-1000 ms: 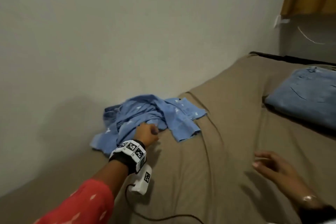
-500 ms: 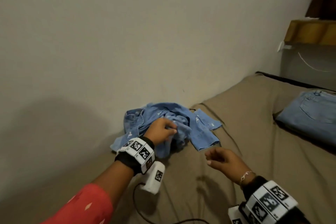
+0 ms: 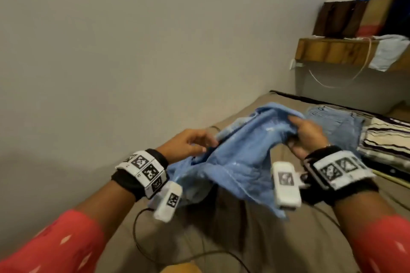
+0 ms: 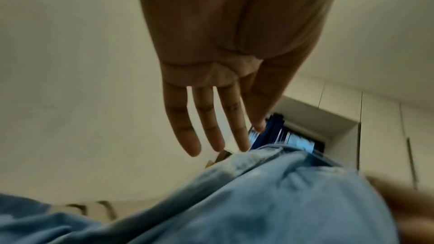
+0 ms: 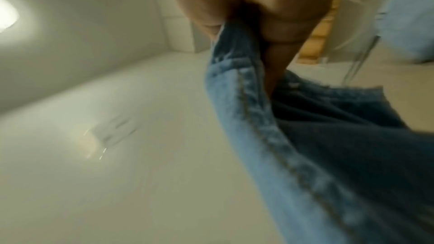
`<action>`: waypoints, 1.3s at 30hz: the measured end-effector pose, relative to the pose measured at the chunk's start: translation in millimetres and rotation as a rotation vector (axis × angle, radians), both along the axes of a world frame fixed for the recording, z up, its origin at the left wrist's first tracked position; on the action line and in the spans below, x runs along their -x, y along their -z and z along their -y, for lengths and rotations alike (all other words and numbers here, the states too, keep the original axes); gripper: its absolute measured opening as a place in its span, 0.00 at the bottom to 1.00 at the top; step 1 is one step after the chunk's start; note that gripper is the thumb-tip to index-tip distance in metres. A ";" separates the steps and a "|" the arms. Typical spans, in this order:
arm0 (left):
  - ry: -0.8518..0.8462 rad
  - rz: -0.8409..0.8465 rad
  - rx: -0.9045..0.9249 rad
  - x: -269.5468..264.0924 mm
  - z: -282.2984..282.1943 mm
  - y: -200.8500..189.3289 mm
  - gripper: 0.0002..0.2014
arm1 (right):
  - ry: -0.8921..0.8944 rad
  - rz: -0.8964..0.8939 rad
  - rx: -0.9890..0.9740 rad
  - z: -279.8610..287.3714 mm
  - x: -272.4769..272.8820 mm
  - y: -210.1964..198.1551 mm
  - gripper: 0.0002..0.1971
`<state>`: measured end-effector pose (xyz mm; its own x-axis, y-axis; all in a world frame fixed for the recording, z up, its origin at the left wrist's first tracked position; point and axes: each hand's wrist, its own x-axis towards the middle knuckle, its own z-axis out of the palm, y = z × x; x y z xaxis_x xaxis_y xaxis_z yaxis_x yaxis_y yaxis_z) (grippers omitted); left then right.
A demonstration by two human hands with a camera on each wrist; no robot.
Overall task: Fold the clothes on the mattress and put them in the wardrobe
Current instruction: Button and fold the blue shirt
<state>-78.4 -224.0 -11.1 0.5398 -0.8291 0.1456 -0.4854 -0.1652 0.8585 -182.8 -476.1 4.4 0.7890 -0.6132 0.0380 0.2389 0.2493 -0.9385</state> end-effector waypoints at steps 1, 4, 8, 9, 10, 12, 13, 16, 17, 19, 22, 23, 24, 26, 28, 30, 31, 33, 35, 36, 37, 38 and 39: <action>0.009 0.103 -0.138 -1.6 -2.1 13.2 0.12 | -0.067 -0.026 -0.042 12.7 5.1 1.8 0.06; 0.048 0.252 -0.481 1.3 2.0 53.7 0.16 | -0.118 -0.353 0.130 35.5 29.3 40.2 0.09; 0.101 0.361 -0.710 8.8 24.5 94.9 0.22 | -0.278 -0.591 0.271 30.1 67.1 107.2 0.12; 0.128 0.385 -0.786 8.6 32.1 105.3 0.23 | -0.321 -0.626 0.310 21.5 73.8 124.1 0.12; 0.140 0.399 -0.860 7.8 39.2 116.1 0.24 | -0.337 -0.659 0.410 12.4 78.3 142.8 0.11; 0.124 0.445 -0.940 7.5 47.9 132.4 0.27 | -0.303 -0.762 0.707 -4.9 80.6 179.8 0.07; 0.106 0.469 -0.942 5.8 49.9 138.8 0.28 | -0.267 -0.845 0.899 -10.6 79.8 194.4 0.18; -0.028 0.568 -0.947 -4.0 40.8 154.5 0.27 | -0.137 -1.075 1.159 -15.9 78.8 215.9 0.36; -0.084 0.601 -0.967 -8.3 35.1 159.9 0.27 | -0.129 -1.112 1.164 -16.4 77.6 214.2 0.30; -0.173 0.598 -1.064 -14.5 23.4 168.0 0.31 | -0.107 -1.089 1.146 -10.5 74.8 210.6 0.19; -0.212 0.550 -1.138 -16.9 12.3 158.4 0.28 | 0.007 -0.884 1.002 13.3 71.9 175.8 0.13; -0.215 0.508 -1.068 -18.4 10.7 149.3 0.23 | 0.052 -0.799 0.961 22.1 72.7 156.9 0.10; -0.225 0.434 -0.964 -18.9 10.2 136.1 0.21 | 0.094 -0.723 0.936 31.0 73.8 135.5 0.09; -0.267 0.365 -0.726 -20.6 10.0 101.1 0.25 | 0.142 -0.614 0.958 48.3 74.2 90.7 0.08; -0.340 0.393 -0.495 -21.9 13.7 53.8 0.31 | 0.167 -0.559 1.001 65.5 72.6 45.6 0.09; -0.398 0.452 -0.352 -21.4 19.3 -8.6 0.26 | 0.167 -0.536 0.983 79.9 70.1 -4.9 0.12; -0.422 0.494 -0.306 -21.1 22.3 -40.3 0.21 | 0.157 -0.529 0.978 85.5 69.7 -32.4 0.12; -0.483 0.591 -0.184 -16.4 28.8 -105.5 0.18 | 0.189 -0.469 0.952 94.1 73.6 -98.9 0.14; -0.596 0.783 -0.054 -5.4 34.7 -165.2 0.15 | 0.319 -0.296 0.890 95.5 84.7 -168.2 0.13; -0.689 0.914 -0.008 2.4 37.3 -190.4 0.14 | 0.363 -0.190 0.831 93.2 92.2 -197.1 0.12; -0.771 1.018 0.019 11.8 39.9 -214.4 0.14 | 0.393 -0.087 0.793 89.9 100.4 -222.7 0.12; -0.805 1.055 0.026 21.0 42.3 -234.9 0.15 | 0.379 -0.044 0.796 86.1 106.8 -241.5 0.13; -0.780 1.006 0.006 29.4 44.6 -249.9 0.16 | 0.333 -0.071 0.835 81.4 111.8 -253.4 0.12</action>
<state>-107.8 -268.6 238.8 0.5316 -0.3406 0.7755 -0.6961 -0.6974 0.1708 -294.6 -557.5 257.8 0.5933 -0.6046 0.5314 0.1113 -0.5921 -0.7981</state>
